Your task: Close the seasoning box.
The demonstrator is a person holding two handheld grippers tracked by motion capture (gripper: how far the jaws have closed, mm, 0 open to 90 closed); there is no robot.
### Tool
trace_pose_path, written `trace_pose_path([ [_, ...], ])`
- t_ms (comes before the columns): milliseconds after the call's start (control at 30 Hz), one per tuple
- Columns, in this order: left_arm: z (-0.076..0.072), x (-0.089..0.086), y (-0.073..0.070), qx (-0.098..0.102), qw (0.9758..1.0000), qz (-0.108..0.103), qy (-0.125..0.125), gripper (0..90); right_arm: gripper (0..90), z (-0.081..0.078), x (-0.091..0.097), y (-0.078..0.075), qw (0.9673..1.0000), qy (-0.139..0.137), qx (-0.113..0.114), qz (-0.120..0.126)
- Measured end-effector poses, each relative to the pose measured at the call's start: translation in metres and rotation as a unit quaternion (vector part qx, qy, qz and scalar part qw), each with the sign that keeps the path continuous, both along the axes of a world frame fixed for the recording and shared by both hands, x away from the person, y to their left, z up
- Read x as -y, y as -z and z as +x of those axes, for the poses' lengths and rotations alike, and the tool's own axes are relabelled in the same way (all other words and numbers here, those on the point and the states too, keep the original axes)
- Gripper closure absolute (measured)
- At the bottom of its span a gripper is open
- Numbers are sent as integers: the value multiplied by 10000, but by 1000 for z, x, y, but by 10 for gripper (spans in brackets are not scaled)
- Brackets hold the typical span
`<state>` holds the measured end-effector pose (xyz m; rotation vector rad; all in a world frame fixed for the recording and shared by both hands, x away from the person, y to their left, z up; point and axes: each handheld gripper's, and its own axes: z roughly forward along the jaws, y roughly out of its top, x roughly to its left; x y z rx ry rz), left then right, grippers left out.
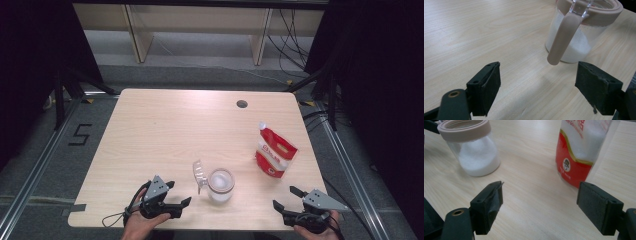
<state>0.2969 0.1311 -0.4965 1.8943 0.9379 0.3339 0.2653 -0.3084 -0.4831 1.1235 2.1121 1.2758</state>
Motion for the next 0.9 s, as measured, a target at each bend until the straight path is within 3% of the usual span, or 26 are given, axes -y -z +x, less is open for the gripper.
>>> trace_pose_path([
  [133,0,0,-2,65,10000,-2,45,199,216,-1,0,1,10000,-28,-79,42],
  [333,-1,-3,-4,-49,9999,-144,48,213,216,-2,-2,0,9999,-23,-112,-7],
  [467,-1,-1,-6,-64,9996,-243,149,273,216,-2,-3,1,10000,-1,17,-52],
  [500,-1,-1,-7,-49,9995,-213,223,299,216,-2,-3,1,10000,0,-12,-70],
  [533,-2,0,-9,-42,9992,-310,240,377,217,-4,-4,1,9999,65,-150,27],
  [667,-5,1,-16,84,9988,-364,306,541,218,-2,-2,1,10000,-32,-59,-13],
  [767,-9,3,-25,367,9982,-303,365,667,219,-3,-2,1,10000,5,-60,4],
  [833,-10,5,-28,395,9981,-293,377,728,220,-2,-1,1,10000,47,-2,-39],
  [900,-10,5,-31,484,9976,-218,446,767,221,-4,-2,0,9999,95,-111,68],
])
